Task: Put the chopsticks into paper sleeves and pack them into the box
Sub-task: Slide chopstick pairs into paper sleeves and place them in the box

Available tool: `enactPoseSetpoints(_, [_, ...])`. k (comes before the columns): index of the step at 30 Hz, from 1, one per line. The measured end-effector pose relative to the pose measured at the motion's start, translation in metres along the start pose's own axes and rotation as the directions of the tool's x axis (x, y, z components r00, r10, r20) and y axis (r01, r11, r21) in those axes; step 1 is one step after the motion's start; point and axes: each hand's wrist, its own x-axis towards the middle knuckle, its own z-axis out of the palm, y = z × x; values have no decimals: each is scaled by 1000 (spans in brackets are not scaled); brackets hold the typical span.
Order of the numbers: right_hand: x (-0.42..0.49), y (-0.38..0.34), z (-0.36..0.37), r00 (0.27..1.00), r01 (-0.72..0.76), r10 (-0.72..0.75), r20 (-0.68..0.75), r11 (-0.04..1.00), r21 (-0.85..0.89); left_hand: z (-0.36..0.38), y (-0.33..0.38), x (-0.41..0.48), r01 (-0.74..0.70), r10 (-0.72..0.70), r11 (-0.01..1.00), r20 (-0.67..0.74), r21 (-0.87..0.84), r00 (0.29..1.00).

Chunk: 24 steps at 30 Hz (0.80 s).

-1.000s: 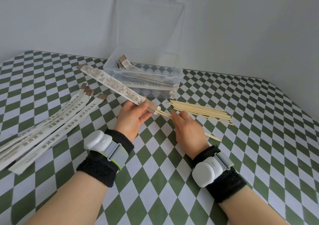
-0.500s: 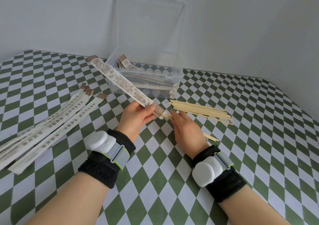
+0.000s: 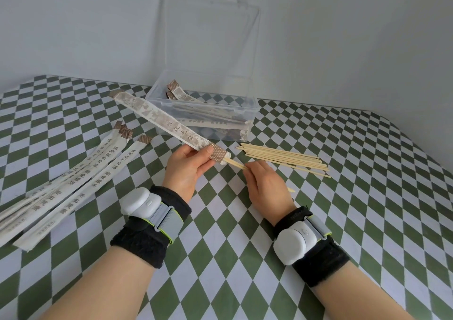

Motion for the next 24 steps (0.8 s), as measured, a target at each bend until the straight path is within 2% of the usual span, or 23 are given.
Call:
enactPoseSetpoints(5, [0,-3,1,998,55,-59,35,993,104,3,-1,-2,-8,8,1000,28,19,1000])
enactPoseSetpoints(9, [0,3,1,997,-50,52,-64,998,40,-1,3,0,-39,36,997,-51,-64,998])
enactPoseSetpoints(12, [1,4,2,997,-75,75,-33,997,17,-2,5,0,-30,20,990,-73,-139,997])
enactPoseSetpoints(19, [1,-3,-1,999,-25,20,37,990,140,3,2,-3,12,-9,998,36,-62,999])
enactPoseSetpoints(22, [0,-3,-1,1000,0,-4,24,988,153,3,2,-2,2,-2,998,6,-69,1000])
enactPoseSetpoints(24, [1,-2,-1,999,-42,43,-6,988,151,2,3,-2,-19,17,997,-27,-79,999])
